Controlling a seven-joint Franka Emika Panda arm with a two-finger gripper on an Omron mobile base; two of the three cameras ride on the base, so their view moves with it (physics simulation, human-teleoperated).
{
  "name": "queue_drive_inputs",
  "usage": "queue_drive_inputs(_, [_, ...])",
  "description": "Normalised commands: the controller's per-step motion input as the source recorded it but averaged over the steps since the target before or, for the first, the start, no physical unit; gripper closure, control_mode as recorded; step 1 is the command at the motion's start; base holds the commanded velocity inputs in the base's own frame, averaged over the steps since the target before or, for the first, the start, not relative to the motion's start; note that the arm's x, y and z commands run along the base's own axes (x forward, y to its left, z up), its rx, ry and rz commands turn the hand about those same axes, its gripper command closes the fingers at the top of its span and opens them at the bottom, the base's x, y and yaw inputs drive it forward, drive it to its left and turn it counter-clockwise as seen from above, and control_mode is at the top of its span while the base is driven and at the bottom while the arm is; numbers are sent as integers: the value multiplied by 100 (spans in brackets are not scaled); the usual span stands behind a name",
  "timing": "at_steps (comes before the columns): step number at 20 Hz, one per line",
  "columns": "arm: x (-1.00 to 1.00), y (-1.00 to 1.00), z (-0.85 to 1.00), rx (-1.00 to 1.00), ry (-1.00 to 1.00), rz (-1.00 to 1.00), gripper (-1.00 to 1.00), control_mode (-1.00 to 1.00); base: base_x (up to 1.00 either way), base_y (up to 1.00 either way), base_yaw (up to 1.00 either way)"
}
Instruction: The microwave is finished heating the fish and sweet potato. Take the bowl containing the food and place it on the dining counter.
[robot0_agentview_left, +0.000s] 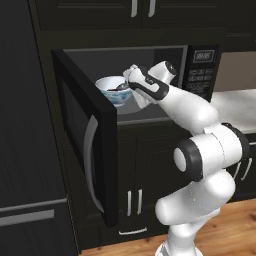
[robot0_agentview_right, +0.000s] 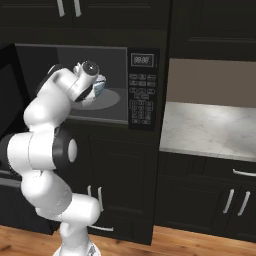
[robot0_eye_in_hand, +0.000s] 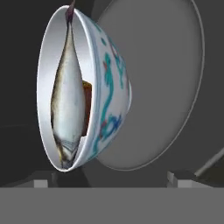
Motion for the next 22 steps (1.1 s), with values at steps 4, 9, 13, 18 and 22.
queue_drive_inputs(4, [77,19,-18,-6,0,0,-100,-100,0,0,0])
queue_drive_inputs(9, [72,17,-21,-7,1,0,-100,-100,0,0,0])
queue_drive_inputs(13, [30,4,-29,-7,3,0,-100,-100,0,0,0])
queue_drive_inputs(18, [-7,-4,-20,-2,0,0,100,-100,0,0,0])
queue_drive_inputs(22, [0,0,0,0,0,0,100,-100,0,0,0])
